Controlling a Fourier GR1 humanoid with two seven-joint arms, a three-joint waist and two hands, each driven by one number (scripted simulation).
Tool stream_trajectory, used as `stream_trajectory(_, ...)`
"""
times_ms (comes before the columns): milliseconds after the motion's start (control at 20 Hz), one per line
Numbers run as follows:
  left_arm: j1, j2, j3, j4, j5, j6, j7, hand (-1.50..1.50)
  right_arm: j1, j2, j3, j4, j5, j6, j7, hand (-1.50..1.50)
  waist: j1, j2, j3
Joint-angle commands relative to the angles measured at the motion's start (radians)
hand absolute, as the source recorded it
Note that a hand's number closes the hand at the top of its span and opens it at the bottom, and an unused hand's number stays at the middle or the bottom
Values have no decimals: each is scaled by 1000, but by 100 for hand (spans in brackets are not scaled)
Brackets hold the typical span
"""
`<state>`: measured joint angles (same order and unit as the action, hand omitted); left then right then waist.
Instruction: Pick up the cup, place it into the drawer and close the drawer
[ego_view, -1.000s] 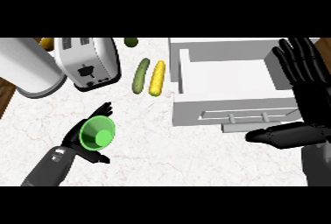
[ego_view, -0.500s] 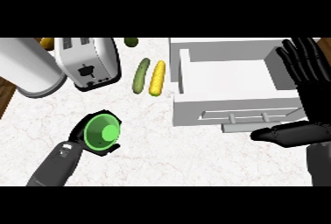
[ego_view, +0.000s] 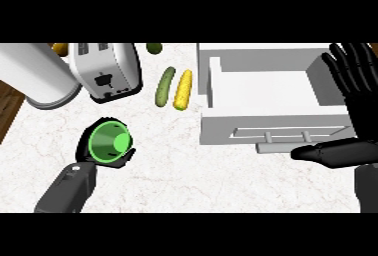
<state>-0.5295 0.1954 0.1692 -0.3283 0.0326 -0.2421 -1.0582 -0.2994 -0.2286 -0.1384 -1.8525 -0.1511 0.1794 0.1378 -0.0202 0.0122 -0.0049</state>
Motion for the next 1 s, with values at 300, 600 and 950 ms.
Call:
stream_trajectory(300,-23,-18,75,-107,85,0,-64,150,118,-5,-26,-38,-13,38,-48,-150,9,-12,5)
stream_trajectory(600,-107,-129,-4,-389,84,133,194,150,41,-32,-64,17,-14,19,-20,-150,37,-22,7)
stream_trajectory(950,-284,-188,-62,-537,88,221,472,150,-12,-17,-28,38,24,-3,1,-150,26,-16,5)
